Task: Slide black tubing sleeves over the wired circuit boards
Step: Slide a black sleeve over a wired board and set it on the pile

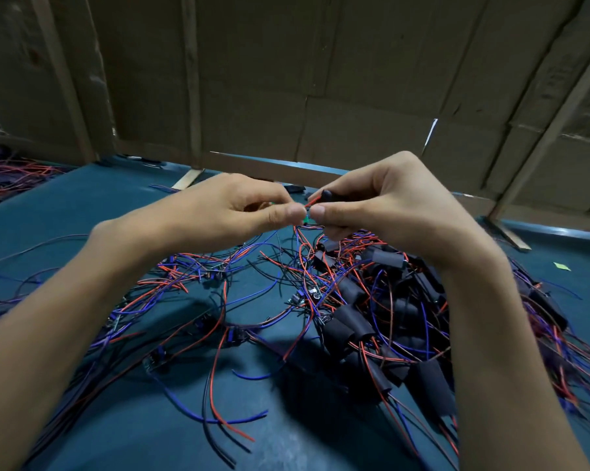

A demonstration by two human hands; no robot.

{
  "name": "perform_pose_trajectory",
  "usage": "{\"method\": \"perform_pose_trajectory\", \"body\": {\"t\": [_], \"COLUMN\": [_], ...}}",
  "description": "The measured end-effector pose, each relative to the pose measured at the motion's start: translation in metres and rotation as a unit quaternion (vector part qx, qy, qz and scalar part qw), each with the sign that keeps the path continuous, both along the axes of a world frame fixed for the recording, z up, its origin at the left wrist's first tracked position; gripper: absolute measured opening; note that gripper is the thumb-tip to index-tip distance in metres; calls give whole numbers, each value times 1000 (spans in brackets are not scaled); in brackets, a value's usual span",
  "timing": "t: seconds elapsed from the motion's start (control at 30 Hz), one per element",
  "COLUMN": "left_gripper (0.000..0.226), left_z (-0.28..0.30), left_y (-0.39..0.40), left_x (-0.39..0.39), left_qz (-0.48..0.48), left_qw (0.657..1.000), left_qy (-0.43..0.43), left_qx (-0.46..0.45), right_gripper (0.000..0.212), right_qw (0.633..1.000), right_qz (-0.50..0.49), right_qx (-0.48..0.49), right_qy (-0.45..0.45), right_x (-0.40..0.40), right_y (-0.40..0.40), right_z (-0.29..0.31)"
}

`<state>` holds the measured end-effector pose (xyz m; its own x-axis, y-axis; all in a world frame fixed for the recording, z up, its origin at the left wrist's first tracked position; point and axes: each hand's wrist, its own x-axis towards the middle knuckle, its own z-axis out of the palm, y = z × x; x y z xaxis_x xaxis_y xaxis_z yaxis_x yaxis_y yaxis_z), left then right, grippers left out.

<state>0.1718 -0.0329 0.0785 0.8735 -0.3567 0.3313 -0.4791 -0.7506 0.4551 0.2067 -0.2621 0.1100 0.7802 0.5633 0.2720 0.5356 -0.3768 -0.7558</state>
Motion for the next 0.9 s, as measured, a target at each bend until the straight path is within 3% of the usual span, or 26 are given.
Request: {"method": "perform_pose_trajectory", "body": {"t": [0.13, 0.33, 0.77, 0.9], "left_gripper": [32, 29, 32, 28], "left_z": [0, 2, 3, 1], "left_y": [-4, -2, -5, -10], "left_x": [0, -1, -5, -5], "left_qz": [-43, 5, 29, 32], "left_qw": [998, 990, 999, 998], "left_qy": [-20, -77, 3, 54], "left_qx": [-37, -118, 22, 2], "right_gripper": [11, 28, 27, 7], "right_qw": [1000, 997, 993, 990], "right_qz": [13, -51, 53, 34], "right_qx": [11, -6, -3, -6], "right_qy": [8, -65, -102, -137], "right_x": [4, 15, 14, 14], "right_y": [0, -6, 6, 13], "right_z": [-3, -12, -18, -20]}}
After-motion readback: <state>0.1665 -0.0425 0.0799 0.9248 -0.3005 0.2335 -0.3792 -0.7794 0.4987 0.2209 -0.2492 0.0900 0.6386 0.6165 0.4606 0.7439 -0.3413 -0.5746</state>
